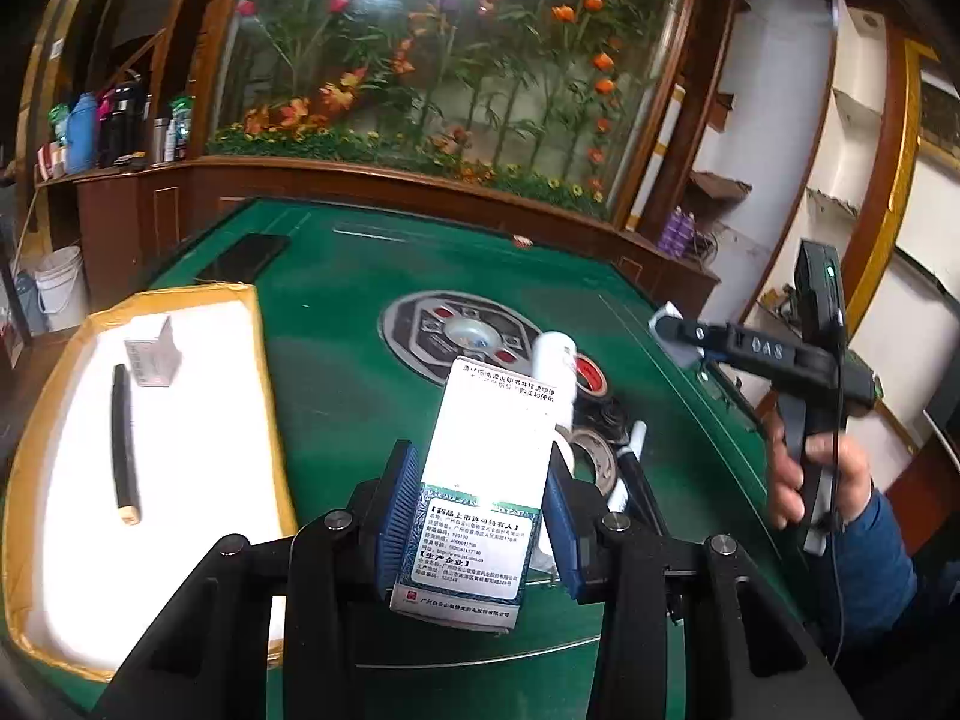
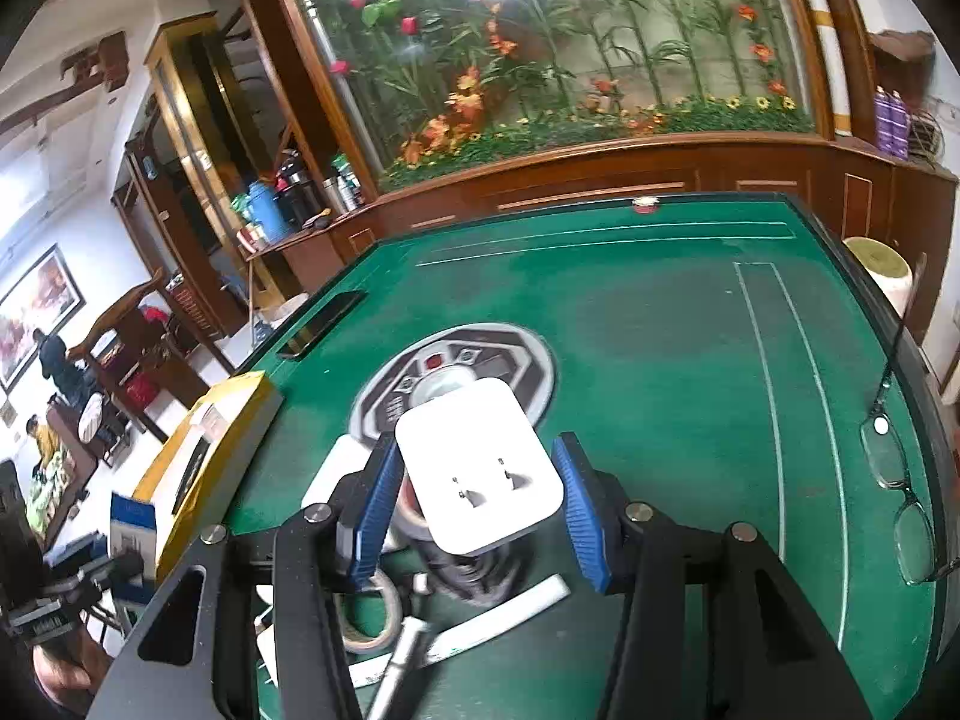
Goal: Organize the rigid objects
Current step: 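Carry the medicine box and plug into the tray and open both tools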
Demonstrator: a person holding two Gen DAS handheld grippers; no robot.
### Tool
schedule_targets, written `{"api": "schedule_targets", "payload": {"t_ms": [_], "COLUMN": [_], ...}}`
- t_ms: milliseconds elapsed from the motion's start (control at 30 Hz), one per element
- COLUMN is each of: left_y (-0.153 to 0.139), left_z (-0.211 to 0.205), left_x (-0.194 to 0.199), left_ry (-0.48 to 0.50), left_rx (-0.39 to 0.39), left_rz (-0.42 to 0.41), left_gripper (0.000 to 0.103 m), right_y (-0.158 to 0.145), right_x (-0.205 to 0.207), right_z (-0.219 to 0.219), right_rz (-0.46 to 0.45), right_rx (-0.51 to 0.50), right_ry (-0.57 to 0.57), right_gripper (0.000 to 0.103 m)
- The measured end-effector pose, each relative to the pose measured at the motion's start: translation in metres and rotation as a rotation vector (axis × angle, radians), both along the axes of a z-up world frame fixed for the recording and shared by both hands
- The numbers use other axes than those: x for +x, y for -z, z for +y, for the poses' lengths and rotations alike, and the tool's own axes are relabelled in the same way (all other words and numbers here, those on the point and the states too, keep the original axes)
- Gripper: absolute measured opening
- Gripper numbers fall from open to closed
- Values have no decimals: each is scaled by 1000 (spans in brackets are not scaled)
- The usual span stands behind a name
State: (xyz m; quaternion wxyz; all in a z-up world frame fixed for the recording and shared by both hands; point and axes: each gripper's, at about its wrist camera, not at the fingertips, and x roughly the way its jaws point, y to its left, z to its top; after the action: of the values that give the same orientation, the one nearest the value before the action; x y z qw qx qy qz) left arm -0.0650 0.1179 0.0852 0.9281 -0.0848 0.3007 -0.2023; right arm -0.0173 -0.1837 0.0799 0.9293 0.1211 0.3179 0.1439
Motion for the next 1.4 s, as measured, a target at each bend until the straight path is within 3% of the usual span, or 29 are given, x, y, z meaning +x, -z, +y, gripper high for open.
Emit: {"api": "schedule_targets", "payload": {"t_ms": [367, 733, 1067, 1400], "left_y": [0, 22, 45, 65], "left_z": [44, 112, 153, 170], "left_x": [-2, 7, 32, 75], "left_ry": [-100, -281, -379, -393], "left_rx": [-36, -46, -10, 41], "left_rz": [-8, 78, 175, 326], "left_gripper": [43, 43, 43, 43], "right_y": [-8, -26, -8, 26], "right_x": [-20, -18, 17, 85], "right_z": [66, 176, 289, 362], "right_rz": [0, 34, 180, 359], "right_rx": [12, -32, -129, -201], "right_ry": [-158, -385, -518, -488], "right_gripper": [50, 51, 51, 51]}}
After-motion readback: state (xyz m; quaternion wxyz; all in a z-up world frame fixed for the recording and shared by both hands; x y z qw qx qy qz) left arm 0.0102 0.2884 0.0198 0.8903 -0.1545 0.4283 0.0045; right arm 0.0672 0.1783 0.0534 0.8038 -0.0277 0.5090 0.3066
